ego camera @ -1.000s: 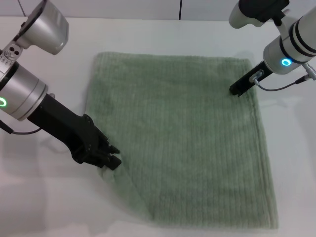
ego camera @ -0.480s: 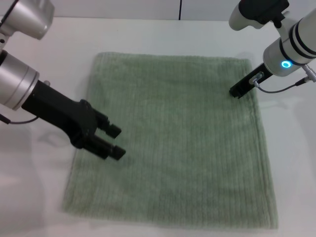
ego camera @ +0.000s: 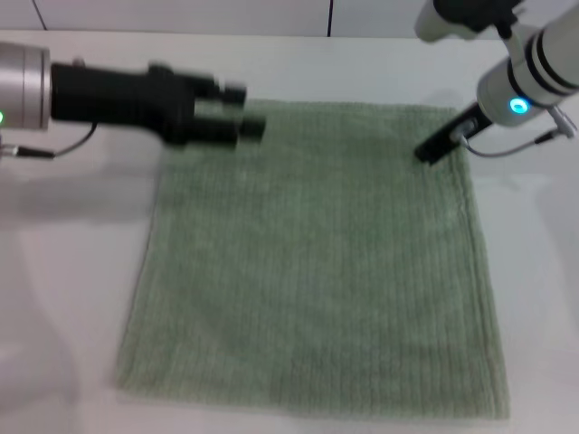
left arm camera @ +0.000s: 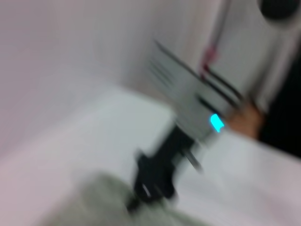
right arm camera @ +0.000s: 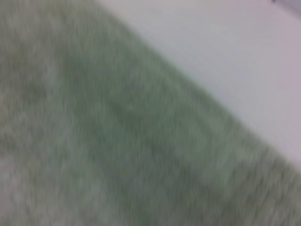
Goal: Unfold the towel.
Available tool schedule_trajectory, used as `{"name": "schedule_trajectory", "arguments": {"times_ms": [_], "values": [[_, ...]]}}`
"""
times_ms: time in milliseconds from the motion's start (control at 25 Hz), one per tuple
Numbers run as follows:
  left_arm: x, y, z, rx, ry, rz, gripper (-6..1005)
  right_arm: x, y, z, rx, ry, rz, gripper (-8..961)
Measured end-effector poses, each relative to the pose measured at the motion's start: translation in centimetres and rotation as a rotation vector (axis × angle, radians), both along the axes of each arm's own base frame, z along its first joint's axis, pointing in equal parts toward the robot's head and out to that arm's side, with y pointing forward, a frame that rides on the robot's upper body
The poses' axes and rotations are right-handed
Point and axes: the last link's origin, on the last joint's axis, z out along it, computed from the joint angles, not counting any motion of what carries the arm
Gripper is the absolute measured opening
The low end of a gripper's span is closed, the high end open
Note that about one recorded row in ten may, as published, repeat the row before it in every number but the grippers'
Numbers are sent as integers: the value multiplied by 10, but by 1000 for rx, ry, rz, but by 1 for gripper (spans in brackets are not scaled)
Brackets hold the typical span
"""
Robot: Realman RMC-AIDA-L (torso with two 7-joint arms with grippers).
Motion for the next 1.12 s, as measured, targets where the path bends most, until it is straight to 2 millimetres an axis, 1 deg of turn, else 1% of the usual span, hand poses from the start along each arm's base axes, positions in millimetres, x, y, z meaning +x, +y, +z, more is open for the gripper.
{"name": "schedule_trajectory", "arguments": {"times_ms": [40,80,160,200,240,280,320,360,400,440,480,520,560,600,640,680,720,760,840,880,1040,1120], "values": [[-2,11,0,147,-124,38,638,-9,6,2,25,15,32,-1],[-2,11,0,147,-124,38,638,-9,6,2,25,15,32,-1],[-8,19,1,282,-226,88,637,-21,13,5,67,39,80,-1],[-12,24,0,346,-282,119,636,-27,17,5,90,55,106,-1],[-13,26,0,363,-298,128,636,-40,23,5,133,95,157,-1],[-18,30,-2,416,-349,165,635,-46,26,5,155,120,179,-1],[-18,30,-2,416,-349,165,635,-46,26,5,155,120,179,-1],[-23,35,-2,480,-400,199,635,-51,29,4,180,139,202,-1],[-28,38,-2,549,-443,227,634,-56,33,5,207,157,224,-1],[-30,39,-2,570,-455,237,634,-64,40,6,279,191,278,-1],[-34,41,-2,629,-487,259,633,-64,40,6,279,191,278,-1],[-34,41,-2,629,-487,259,633,-67,44,7,318,211,300,-1],[-44,44,-1,744,-544,311,632,-68,46,7,346,227,313,-1],[-47,44,0,770,-558,328,632,-70,48,8,381,247,328,-1],[-54,45,2,827,-588,368,632,-71,52,10,458,281,359,-1],[-54,45,2,827,-588,368,632,-71,52,10,458,281,359,-1],[-58,45,3,862,-606,397,632,-71,53,12,491,292,367,-1],[-68,46,6,945,-640,455,632,-70,54,13,531,301,376,-1],[-74,45,7,1007,-660,489,632,-68,57,16,640,307,395,-1],[-74,45,7,1007,-660,489,632,-68,57,16,640,307,395,-1],[-79,45,8,1048,-685,539,632,-63,58,20,794,294,397,-1],[-79,45,8,1049,-686,542,632,-62,58,20,812,294,395,-1]]}}
